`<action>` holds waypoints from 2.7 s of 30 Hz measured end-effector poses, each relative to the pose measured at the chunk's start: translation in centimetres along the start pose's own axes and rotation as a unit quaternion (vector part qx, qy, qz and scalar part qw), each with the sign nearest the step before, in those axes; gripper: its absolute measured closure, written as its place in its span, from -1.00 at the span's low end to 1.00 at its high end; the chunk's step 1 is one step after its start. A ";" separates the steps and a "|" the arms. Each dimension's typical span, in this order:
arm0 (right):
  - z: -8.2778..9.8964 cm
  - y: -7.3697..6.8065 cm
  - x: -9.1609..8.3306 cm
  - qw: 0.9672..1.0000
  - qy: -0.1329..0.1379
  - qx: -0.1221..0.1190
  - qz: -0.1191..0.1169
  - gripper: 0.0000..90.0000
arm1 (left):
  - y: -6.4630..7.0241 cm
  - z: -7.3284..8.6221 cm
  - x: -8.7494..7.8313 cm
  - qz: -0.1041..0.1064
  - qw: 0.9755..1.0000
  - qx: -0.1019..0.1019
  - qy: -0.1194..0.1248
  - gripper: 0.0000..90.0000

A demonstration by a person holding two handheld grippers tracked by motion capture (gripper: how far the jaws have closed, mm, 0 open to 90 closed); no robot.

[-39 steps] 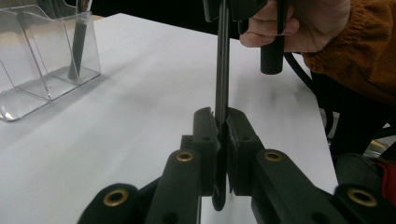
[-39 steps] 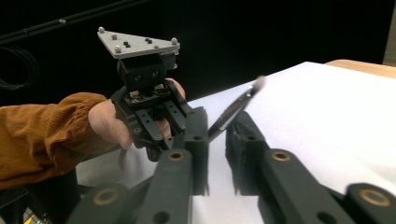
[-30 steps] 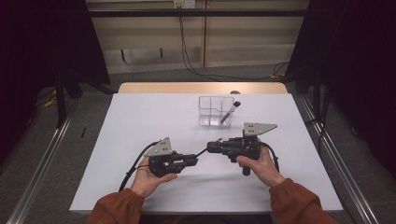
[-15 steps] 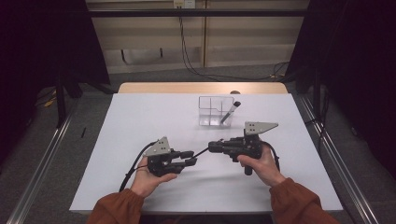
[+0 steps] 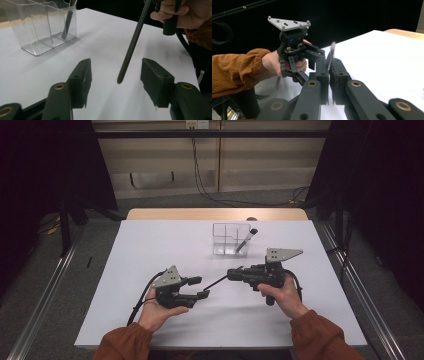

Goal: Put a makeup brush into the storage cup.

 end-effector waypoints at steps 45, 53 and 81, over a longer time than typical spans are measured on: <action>-2.0 2.3 -4.3 0.996 0.000 0.020 0.084 0.91 | -1.0 1.1 -9.9 -0.181 0.982 -0.048 0.030 -0.96; -2.9 2.9 -4.6 0.994 -0.001 0.013 0.111 0.91 | -0.7 2.8 -11.5 -0.205 0.977 -0.054 0.017 -0.96; -9.1 4.9 -5.9 0.978 -0.017 -0.018 0.209 0.91 | -0.2 3.5 -12.2 -0.214 0.976 -0.038 0.008 -0.96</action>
Point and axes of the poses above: each handheld gripper's, and its own axes: x roughly forward along the jaws, z roughly out of its underside, y roughly to its right, the point moved 3 cm from there along x, roughly forward along the jaws, and after that the axes turned 13 degrees about x, right-handed, at the moved point
